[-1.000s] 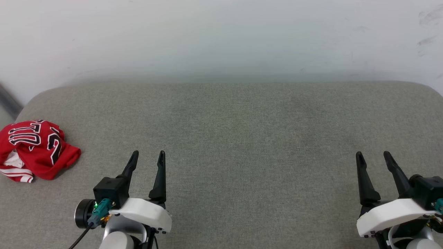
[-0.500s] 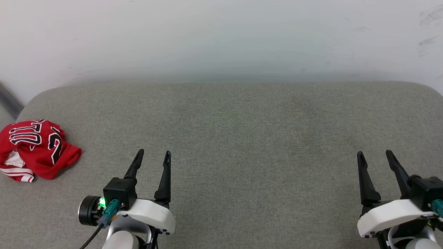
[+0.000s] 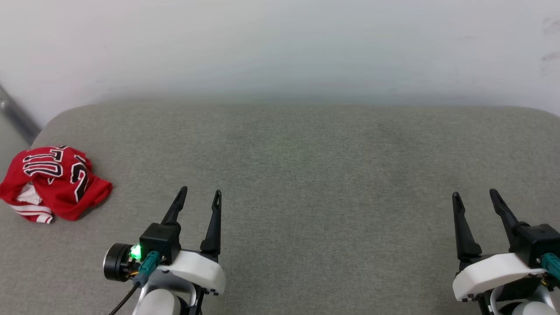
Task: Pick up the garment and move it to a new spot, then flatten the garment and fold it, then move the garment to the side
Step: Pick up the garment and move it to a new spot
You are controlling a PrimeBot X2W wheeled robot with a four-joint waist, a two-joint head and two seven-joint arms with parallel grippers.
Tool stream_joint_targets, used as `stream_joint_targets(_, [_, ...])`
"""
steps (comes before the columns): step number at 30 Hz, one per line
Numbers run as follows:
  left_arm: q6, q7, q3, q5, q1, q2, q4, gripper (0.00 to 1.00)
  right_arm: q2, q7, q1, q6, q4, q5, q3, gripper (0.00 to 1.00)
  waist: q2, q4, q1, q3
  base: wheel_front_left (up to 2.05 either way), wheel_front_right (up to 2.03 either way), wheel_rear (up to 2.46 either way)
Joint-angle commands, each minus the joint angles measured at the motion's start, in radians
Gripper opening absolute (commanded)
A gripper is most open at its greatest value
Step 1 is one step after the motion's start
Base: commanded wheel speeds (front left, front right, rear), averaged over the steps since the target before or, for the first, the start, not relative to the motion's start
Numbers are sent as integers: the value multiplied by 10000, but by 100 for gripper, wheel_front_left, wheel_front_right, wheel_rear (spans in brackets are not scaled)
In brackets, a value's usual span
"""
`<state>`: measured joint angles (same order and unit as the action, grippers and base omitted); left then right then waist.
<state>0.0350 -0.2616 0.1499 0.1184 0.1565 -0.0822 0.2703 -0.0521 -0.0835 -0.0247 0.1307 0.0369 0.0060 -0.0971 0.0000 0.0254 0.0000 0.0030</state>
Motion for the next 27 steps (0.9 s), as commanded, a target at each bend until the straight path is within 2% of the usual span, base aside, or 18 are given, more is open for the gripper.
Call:
stream_joint_targets(1, [-30,-50,-64,13,201,46,-33,100,28,-34,-68,-1,-34,-47,5,100,0,165,0,49,0,0,0])
stream_joint_targets(11, [-181,-40,-542,441,339,195,-5,100,26,26,-155,0,-302,111,255,100,0,1379,0,156,0,0,0])
stream_joint_targets(17, [-240,-40,-1142,512,254,199,-12,100,27,32,-120,0,-549,254,672,100,0,2481,0,207,0,0,0])
stream_joint_targets(27, [-149,-40,-1706,447,10,178,61,100,25,71,-154,-1,-845,412,1122,100,0,3769,0,217,0,0,0])
